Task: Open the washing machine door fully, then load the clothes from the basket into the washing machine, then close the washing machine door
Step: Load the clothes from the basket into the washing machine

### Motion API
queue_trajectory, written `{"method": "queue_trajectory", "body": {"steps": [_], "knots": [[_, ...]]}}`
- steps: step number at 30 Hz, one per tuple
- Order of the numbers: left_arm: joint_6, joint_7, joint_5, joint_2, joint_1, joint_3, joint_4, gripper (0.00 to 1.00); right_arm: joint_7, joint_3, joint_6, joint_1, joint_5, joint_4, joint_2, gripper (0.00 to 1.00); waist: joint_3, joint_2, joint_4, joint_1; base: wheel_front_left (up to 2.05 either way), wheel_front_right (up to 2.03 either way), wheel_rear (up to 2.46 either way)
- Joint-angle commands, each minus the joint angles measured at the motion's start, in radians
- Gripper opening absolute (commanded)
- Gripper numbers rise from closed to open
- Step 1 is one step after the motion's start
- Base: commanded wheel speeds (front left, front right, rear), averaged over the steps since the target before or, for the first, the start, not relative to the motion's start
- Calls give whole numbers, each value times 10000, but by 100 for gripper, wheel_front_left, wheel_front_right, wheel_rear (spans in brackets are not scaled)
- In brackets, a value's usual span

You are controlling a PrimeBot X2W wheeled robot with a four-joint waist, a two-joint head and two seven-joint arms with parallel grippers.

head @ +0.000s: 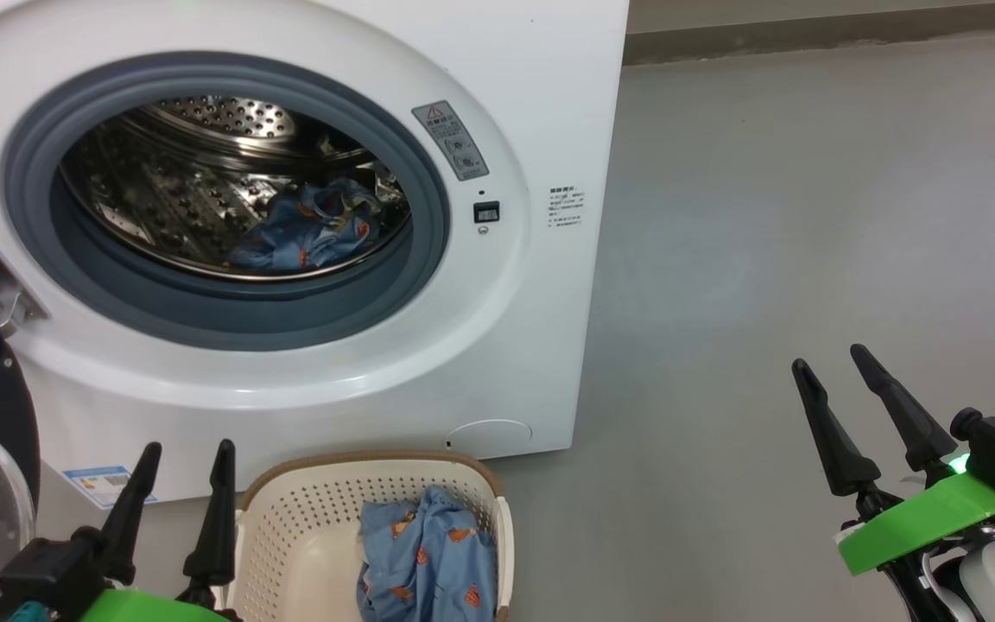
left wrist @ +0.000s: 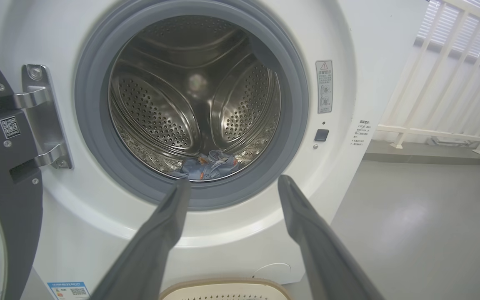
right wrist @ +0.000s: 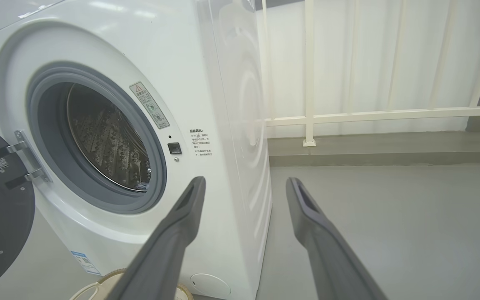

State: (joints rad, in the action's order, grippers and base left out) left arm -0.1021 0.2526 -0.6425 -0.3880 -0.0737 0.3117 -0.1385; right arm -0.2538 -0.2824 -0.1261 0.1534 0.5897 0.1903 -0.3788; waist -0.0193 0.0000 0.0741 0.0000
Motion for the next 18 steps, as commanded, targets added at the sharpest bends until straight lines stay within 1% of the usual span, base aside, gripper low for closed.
{"method": "queue_trajectory", "body": {"steps": [1,10,18], "knots": [[-44,91,-19,-224,-281,-417,161,100,-80,-72,-46,27,63,-236,-202,100,-31,0,13,0,0,0,0],[-17,-58,-82,-245,-401,-322,35,100,-80,-137,-46,162,41,-314,-137,100,-513,0,242,0,0,0,0],[77,-438,-59,-251,-888,-74,-251,100,-80,-194,-46,472,19,-358,90,100,-1549,0,653,0,0,0,0]]}}
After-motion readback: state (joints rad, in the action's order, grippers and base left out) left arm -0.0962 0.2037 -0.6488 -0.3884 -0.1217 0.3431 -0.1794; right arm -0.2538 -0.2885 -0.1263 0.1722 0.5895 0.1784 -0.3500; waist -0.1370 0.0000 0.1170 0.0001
